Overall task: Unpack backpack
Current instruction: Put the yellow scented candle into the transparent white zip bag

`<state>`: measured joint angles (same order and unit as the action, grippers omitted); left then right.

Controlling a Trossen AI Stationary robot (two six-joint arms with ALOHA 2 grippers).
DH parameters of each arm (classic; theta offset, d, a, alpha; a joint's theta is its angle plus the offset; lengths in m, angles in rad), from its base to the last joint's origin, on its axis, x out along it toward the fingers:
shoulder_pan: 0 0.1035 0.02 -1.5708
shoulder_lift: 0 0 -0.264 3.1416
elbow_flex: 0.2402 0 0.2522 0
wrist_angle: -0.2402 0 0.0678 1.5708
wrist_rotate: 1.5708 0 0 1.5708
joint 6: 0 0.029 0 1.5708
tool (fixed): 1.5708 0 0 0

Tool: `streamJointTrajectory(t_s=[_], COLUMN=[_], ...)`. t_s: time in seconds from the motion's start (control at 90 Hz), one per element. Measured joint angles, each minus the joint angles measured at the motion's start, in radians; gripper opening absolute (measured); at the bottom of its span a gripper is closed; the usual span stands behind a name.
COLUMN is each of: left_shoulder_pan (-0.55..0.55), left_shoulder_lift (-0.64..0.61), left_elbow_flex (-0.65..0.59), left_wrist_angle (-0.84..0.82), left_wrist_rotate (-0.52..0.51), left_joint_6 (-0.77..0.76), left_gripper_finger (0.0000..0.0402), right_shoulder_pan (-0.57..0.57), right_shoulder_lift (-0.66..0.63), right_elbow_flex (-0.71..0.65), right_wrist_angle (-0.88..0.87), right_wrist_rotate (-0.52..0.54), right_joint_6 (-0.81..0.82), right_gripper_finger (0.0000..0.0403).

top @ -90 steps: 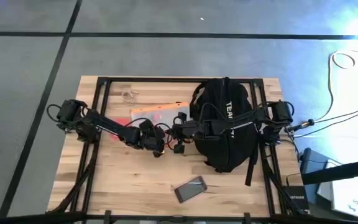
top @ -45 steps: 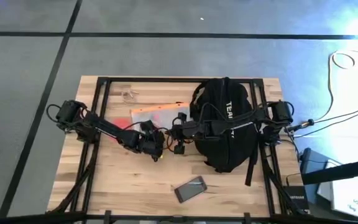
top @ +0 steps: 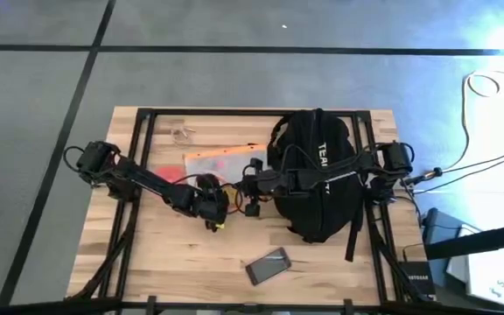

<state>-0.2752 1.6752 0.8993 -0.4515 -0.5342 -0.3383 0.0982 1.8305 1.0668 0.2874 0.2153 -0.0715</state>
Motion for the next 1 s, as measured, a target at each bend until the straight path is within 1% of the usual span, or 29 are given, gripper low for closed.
streamJointTrajectory(t_s=[0.167, 0.267, 0.389, 0.5, 0.611, 0.678, 0.767, 0.889, 1.0], left_shoulder_pan=[0.004, 0.008, 0.029, 0.054, 0.076, 0.084, 0.089, 0.096, 0.106], left_shoulder_lift=[0.000, 0.000, 0.000, 0.000, 0.000, 0.000, 0.000, 0.000, 0.000], left_elbow_flex=[0.000, 0.000, 0.000, 0.000, 0.000, 0.000, 0.000, 0.000, 0.000], left_wrist_angle=[0.037, 0.047, 0.028, 0.033, 0.106, 0.171, 0.253, 0.319, 0.334], left_wrist_rotate=[0.000, -0.001, 0.003, 0.029, 0.071, 0.109, 0.125, 0.119, 0.069], left_joint_6=[0.005, 0.010, -0.004, -0.017, -0.015, 0.003, 0.010, 0.021, -0.002], left_gripper_finger=[0.0277, 0.0221, 0.0144, 0.0078, 0.0029, 0.0010, 0.0003, 0.0005, 0.0005], right_shoulder_pan=[0.000, 0.000, 0.000, -0.001, -0.001, 0.000, 0.000, 0.000, 0.000], right_shoulder_lift=[0.000, 0.000, 0.000, 0.000, 0.000, 0.000, 0.000, 0.000, 0.000], right_elbow_flex=[0.000, 0.000, 0.000, 0.000, 0.000, 0.000, 0.000, 0.000, 0.000], right_wrist_angle=[0.000, 0.000, 0.001, 0.003, 0.001, 0.000, 0.000, 0.000, 0.000], right_wrist_rotate=[0.000, 0.000, 0.000, 0.001, 0.001, 0.001, 0.001, 0.001, -0.001], right_joint_6=[0.000, 0.000, 0.000, 0.003, 0.026, 0.026, 0.026, 0.026, 0.026], right_gripper_finger=[0.0000, 0.0000, 0.0000, 0.0000, 0.0000, 0.0000, 0.0000, 0.0000, 0.0000])
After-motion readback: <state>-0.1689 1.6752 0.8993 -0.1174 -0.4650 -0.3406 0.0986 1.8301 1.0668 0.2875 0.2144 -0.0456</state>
